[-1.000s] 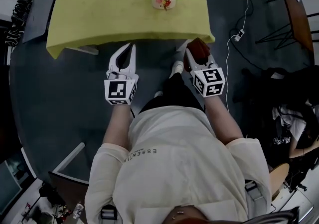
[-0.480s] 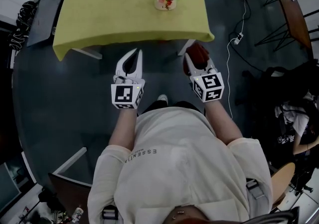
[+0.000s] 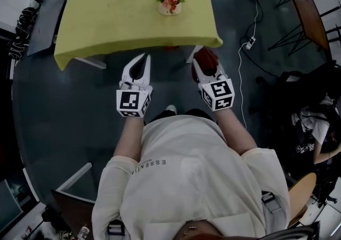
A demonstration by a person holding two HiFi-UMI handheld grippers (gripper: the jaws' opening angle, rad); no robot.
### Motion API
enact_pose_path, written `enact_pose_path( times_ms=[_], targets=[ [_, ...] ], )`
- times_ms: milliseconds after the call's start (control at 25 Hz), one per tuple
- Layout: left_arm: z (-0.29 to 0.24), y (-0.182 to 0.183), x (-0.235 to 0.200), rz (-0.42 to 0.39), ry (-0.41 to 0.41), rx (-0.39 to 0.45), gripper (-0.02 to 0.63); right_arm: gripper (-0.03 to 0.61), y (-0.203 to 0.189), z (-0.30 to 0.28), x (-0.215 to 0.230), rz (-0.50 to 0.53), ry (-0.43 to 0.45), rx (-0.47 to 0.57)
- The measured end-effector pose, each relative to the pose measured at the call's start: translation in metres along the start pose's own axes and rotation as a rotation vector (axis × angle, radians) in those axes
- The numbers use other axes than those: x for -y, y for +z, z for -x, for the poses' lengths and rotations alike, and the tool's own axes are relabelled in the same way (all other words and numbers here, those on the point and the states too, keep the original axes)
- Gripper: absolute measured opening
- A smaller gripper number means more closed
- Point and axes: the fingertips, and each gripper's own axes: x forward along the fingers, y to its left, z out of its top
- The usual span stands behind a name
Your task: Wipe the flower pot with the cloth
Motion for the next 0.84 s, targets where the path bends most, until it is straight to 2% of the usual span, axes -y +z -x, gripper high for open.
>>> enact_pose_path(
  times_ms=[200, 840],
  targets=[
    [-0.007, 0.000, -0.001, 0.025, -0.009, -0.004, 0.012, 0.043, 0.007, -0.002, 0.000, 0.007, -0.002, 0.012],
    [-0.014, -0.015, 0.001, 0.005, -0.046, -0.027, 0.012, 0.043, 0.002, -0.003, 0.000, 0.030, -0.009, -0.004]
  ],
)
